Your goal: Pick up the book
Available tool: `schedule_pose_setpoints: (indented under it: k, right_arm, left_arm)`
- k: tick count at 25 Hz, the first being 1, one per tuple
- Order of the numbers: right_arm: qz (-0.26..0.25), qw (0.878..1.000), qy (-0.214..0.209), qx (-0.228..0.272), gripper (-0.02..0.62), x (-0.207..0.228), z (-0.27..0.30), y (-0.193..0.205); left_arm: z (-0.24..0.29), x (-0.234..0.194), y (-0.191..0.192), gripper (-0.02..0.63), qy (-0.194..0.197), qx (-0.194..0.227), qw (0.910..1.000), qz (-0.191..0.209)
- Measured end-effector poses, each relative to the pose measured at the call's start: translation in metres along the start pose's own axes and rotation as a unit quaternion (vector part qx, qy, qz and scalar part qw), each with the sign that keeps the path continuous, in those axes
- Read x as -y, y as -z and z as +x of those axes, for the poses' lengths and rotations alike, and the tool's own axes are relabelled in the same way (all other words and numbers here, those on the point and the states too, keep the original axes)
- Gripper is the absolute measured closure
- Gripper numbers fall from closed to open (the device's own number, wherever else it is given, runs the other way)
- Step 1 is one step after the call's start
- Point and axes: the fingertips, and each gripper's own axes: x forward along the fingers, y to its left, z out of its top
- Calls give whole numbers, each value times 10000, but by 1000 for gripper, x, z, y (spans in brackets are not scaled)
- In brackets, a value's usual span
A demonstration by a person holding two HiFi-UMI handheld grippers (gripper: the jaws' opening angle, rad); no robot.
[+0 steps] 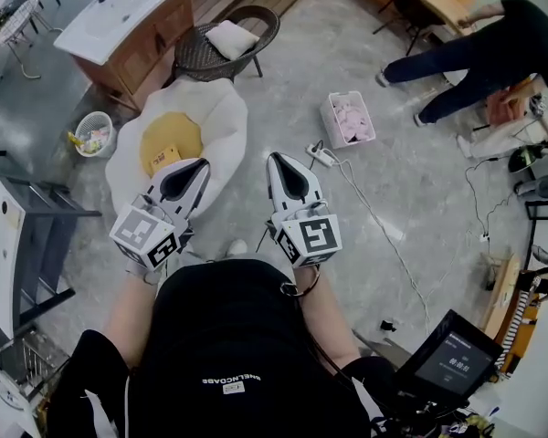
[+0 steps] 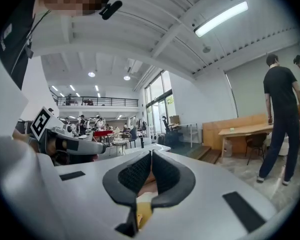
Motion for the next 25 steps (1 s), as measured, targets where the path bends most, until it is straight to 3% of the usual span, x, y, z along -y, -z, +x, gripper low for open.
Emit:
schedule_pose_setpoints:
  k: [11, 25]
  right_arm:
    - [144, 9998, -128, -100, 566, 7, -13, 15]
    - [213, 9975, 631, -244, 566, -2, 43, 11]
  left_arm:
    - [-8, 8, 13, 591, -356, -100, 9993, -17]
    - [-15, -73, 0, 591, 78, -206, 9997, -129]
